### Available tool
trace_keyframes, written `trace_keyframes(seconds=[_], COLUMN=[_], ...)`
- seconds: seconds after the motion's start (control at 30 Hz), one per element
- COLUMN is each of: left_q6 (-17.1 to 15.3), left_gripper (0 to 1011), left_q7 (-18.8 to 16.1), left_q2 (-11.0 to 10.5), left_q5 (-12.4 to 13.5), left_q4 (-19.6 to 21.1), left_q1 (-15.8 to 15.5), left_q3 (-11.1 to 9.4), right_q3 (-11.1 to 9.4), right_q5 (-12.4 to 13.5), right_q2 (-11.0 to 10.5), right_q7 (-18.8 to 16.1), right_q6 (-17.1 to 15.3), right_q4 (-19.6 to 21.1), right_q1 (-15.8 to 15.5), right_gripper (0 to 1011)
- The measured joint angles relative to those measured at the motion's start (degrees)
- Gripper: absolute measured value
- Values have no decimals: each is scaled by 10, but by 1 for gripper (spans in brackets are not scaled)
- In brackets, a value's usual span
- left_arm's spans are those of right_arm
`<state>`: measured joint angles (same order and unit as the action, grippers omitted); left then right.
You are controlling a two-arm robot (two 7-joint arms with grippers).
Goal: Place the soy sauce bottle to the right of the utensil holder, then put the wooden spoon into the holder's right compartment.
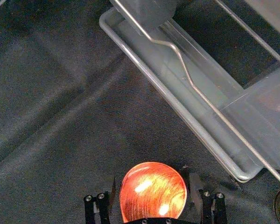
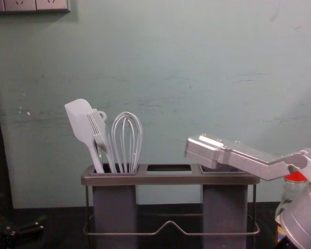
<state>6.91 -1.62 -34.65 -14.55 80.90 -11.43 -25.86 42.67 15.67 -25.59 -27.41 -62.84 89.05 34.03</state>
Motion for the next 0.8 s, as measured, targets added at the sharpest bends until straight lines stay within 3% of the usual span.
trace_keyframes(seconds=[0.8], left_q6=[0], left_gripper=[1011], left_q7=[0], left_q2=[0], left_q5=[0], left_q4=[0], left_q1=[0], left_q3=[0], right_q3=[-10], right_q5=[-30], right_q2=[10], right_q7=[-15], right_q6=[-5], right_q4=[-4], right_q1=[-13], right_gripper=[1003])
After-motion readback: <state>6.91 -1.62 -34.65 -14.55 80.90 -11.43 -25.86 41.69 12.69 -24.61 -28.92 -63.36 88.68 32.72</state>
